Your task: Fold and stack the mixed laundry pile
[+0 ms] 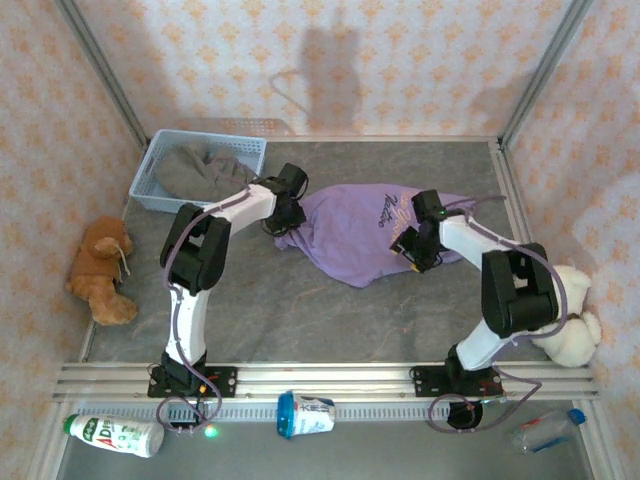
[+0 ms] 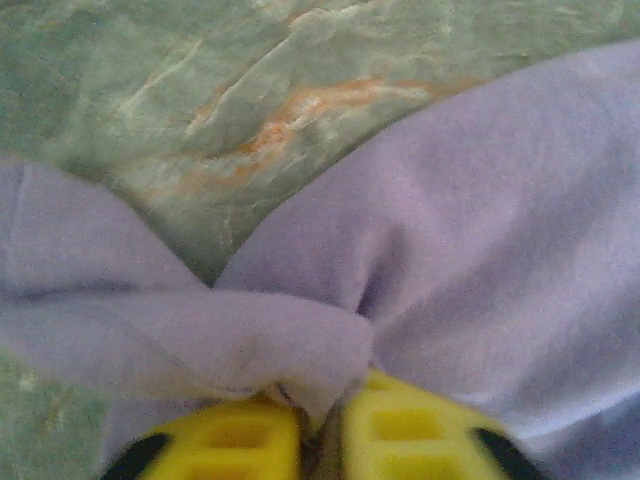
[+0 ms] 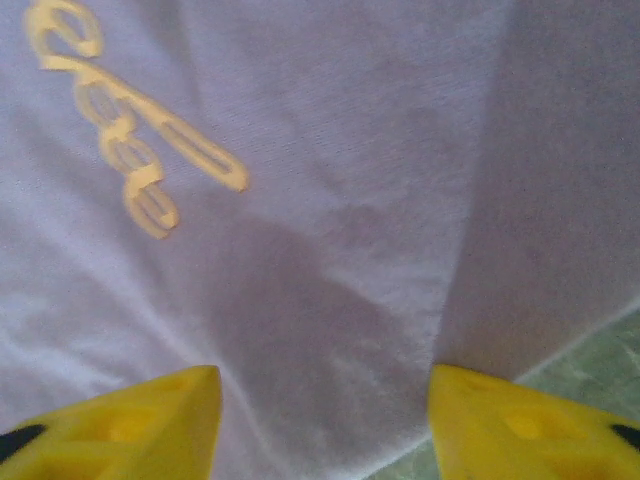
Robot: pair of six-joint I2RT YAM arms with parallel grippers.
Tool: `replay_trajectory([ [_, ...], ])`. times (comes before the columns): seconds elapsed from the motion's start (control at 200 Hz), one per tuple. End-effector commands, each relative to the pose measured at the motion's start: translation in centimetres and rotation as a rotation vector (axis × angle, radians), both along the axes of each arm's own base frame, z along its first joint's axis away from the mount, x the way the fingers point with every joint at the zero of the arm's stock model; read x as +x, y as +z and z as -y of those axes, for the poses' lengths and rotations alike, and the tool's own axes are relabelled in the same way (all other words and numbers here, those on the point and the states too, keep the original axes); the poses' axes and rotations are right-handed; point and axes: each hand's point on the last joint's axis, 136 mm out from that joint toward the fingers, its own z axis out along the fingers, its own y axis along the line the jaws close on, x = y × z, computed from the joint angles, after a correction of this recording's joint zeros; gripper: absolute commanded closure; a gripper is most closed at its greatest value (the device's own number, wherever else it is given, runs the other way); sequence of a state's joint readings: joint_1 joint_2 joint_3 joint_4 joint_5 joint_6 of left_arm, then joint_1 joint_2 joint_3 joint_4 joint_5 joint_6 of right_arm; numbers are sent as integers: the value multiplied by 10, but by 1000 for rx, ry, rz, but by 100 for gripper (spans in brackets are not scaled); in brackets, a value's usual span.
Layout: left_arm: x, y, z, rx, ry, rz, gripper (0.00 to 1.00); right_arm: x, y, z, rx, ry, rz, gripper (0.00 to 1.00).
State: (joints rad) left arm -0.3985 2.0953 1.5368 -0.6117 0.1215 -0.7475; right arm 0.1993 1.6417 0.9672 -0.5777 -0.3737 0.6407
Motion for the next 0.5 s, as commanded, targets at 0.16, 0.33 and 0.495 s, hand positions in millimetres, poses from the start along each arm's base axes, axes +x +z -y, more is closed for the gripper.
replay_trajectory([
  [0.16, -9, 36, -13, 32, -25, 38, 100, 18, 18, 25, -114, -63, 22, 100],
  [0.33, -8, 104, -10, -10, -46, 128, 100, 52, 96, 34, -137, -43, 197, 100],
  [0.495, 13, 168, -5, -3, -102, 220, 100, 92, 176, 34, -123, -7, 347, 100],
])
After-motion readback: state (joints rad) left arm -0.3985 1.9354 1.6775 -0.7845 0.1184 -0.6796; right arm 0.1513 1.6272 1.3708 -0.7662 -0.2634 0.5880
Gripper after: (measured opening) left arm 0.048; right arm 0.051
